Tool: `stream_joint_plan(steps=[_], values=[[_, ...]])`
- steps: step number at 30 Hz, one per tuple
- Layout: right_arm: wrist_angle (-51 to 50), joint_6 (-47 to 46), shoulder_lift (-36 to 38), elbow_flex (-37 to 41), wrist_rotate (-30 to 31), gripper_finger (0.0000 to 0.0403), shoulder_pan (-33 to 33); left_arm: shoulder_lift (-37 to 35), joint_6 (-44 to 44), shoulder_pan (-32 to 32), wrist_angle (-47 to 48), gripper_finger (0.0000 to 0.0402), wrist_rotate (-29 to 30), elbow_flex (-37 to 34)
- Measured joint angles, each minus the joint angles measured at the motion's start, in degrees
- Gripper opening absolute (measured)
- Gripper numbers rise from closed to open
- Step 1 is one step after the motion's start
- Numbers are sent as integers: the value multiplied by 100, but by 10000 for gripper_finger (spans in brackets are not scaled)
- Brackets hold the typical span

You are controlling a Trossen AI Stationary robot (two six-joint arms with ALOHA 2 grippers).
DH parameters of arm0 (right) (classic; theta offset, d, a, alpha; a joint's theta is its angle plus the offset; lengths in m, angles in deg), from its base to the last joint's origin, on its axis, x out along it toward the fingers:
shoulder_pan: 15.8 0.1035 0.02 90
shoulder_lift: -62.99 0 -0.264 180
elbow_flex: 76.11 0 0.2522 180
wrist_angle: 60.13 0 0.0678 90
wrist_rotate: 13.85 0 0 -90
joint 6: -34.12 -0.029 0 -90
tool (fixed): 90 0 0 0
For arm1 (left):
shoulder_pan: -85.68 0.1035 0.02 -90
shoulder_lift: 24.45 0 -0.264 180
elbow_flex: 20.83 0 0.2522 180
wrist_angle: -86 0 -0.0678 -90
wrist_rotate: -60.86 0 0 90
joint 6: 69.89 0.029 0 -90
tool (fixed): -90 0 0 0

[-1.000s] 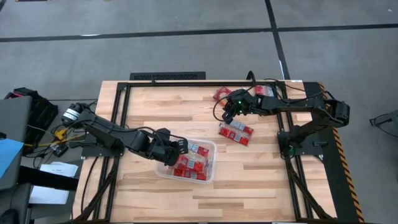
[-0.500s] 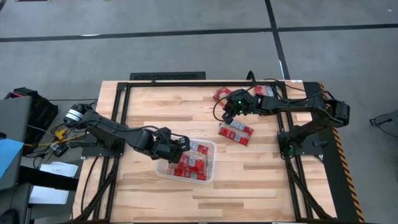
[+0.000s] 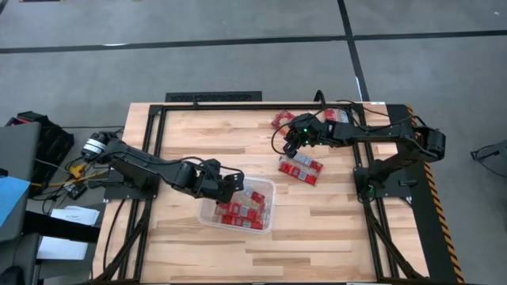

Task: Sort popcorn bags into baskets
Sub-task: Put the red popcorn bag into the container

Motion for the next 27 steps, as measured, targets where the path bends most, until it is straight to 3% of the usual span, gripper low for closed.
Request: stream_joint_plan(steps=[8, 11, 17, 22, 27], values=[[-252, -1, 240, -1, -44, 119, 17, -792, 886, 209, 47, 245, -144, 0], [-1055, -180, 391, -1, -70, 119, 131, -1172, 1439, 424, 35, 245, -63, 0], [-3312, -1698, 455, 1, 250, 116, 710, -1628, 2892, 1427, 40, 245, -126, 0], [-4301, -2951, 401, 1, 855, 109, 1456, -1675, 4474, 2692, -67, 245, -1431, -2], [-4528, -3985, 194, 167, 878, 107, 1918, -1620, 5563, 3664, -128, 245, -2457, -7]])
